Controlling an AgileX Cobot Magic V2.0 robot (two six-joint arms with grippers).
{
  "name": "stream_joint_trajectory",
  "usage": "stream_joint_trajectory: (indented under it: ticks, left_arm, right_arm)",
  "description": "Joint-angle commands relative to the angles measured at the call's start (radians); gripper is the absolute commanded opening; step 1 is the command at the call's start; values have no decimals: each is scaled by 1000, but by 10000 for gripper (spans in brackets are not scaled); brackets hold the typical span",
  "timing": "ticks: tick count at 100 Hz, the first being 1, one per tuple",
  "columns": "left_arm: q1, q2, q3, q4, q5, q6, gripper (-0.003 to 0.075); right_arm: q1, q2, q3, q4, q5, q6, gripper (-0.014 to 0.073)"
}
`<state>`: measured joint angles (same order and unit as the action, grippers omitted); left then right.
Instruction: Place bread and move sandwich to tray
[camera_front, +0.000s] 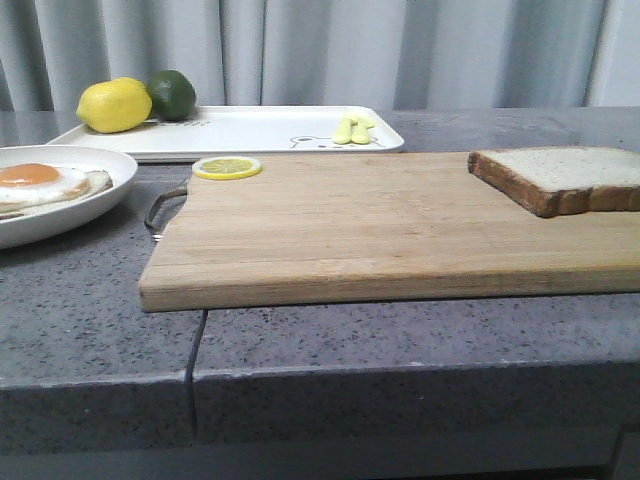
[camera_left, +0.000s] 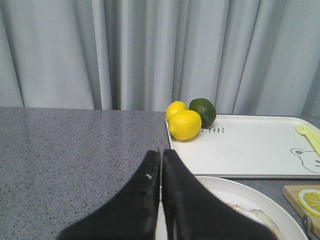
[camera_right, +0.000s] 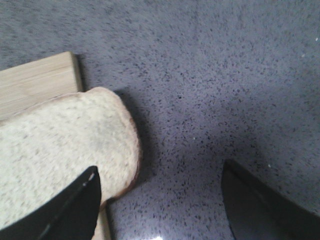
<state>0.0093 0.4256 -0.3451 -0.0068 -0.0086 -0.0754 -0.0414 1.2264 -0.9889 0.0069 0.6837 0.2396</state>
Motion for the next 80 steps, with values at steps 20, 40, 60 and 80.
stream_joint_trajectory:
  ticks: [20,40,60,80]
  left_arm:
    - [3,13,-37,-8,-84,-5,-20]
    - [3,13,-37,-8,-84,-5,-20]
    - [3,13,-37,-8,-87,-5,-20]
    - [3,13,-37,-8,-87,-5,-20]
  right_arm:
    - [-86,189,-146,283,34,-251,514]
    - [-153,290,-176,546,95,-448,514]
    - [-197,361,-177,717,137,-581,514]
    - [-198,413,-177,812,172,-646,439]
